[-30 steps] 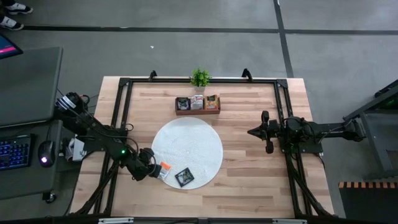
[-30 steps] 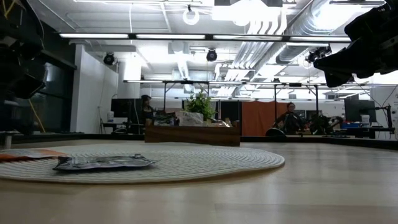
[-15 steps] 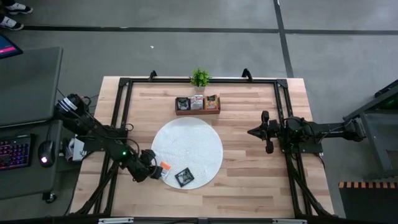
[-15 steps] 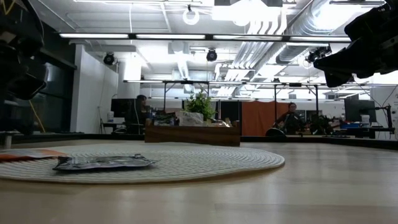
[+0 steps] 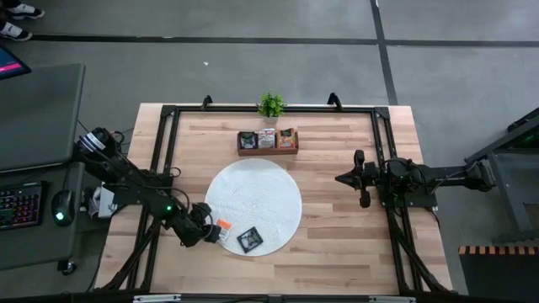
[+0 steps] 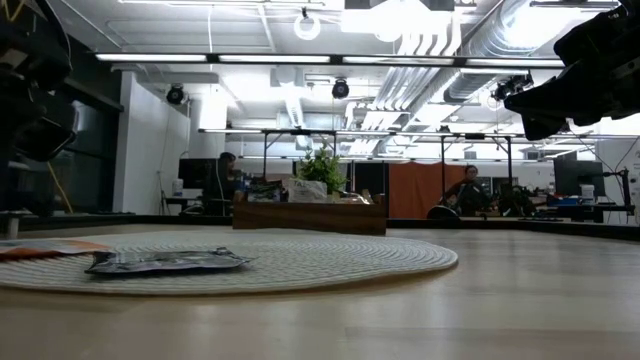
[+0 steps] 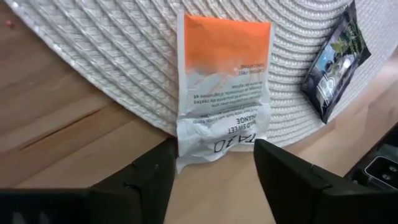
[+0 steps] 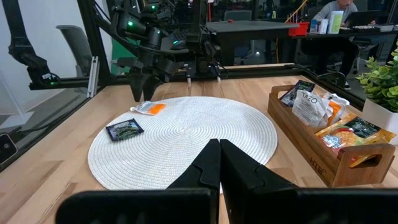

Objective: Pick & Place Tea
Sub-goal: Put the orange tea bag into the middle section of the wooden organizer

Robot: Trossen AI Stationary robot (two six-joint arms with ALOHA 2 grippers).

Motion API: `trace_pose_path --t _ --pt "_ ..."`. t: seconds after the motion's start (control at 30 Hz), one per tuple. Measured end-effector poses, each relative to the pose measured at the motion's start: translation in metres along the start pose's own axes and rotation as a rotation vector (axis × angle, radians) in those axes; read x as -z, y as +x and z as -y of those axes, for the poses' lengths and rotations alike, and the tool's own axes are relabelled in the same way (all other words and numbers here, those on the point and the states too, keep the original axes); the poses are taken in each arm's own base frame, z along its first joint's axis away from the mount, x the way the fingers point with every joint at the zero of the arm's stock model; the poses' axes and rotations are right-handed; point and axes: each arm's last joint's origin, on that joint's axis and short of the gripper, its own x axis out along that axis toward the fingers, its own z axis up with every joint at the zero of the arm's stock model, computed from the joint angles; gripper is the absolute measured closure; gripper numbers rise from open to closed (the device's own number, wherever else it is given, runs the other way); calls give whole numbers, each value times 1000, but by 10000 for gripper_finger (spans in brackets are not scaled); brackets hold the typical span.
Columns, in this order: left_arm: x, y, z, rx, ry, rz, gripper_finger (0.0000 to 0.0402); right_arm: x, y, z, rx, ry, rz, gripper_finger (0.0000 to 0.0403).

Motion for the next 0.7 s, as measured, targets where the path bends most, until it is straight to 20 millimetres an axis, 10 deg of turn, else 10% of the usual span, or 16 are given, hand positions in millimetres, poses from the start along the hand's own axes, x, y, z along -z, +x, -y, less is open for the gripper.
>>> trace_pose_path --t 0.5,0.7 --pt "-2 1 -6 -58 3 34 386 0 0 0 0 0 0 402" --pt "-3 2 -6 -57 16 40 400 0 0 0 0 0 0 402"
